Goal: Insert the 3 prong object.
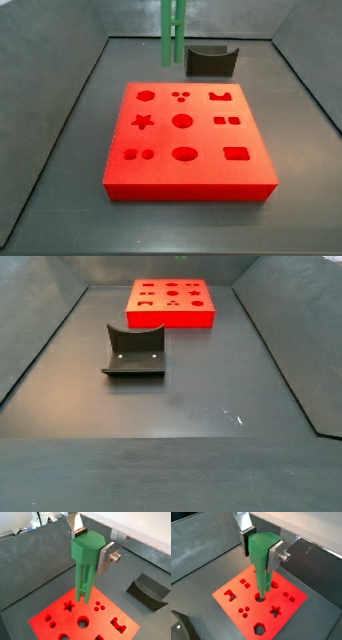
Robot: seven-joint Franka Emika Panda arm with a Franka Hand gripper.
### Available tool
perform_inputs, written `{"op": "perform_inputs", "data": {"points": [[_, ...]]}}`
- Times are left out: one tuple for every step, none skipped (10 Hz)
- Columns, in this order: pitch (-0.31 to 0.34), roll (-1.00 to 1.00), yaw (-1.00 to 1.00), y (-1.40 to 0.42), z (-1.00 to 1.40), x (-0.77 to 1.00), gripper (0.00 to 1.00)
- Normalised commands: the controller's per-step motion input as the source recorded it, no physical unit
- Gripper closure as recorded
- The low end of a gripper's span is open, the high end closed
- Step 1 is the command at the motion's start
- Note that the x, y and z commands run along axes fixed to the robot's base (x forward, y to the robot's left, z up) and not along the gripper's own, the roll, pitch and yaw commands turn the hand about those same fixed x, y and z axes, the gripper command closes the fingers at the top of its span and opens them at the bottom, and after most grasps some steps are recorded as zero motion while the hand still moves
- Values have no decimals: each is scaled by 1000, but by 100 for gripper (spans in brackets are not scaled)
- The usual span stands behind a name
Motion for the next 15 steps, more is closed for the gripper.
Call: {"op": "perform_inputs", "data": {"points": [[0,-69,26,237,17,0,100],[19,-27,171,174,0,186,100],[50,180,717,157,-49,154,100],[131,256,880,54,-63,9,100],[133,256,891,51,-71,6,100],[127,249,889,40,-137,0,100],[196,373,706,66,-149,183,100],[97,443,674,0,-157,169,100],[0,289,440,0,-320,423,100],[1,437,280,-111,-360,480,100],[70,310,374,0,-497,226,100],[109,211,711,86,-577,274,100],[149,193,557,154,-534,346,100],[163,0,177,243,-614,271,100],[0,-174,31,283,-406,0,100]]}}
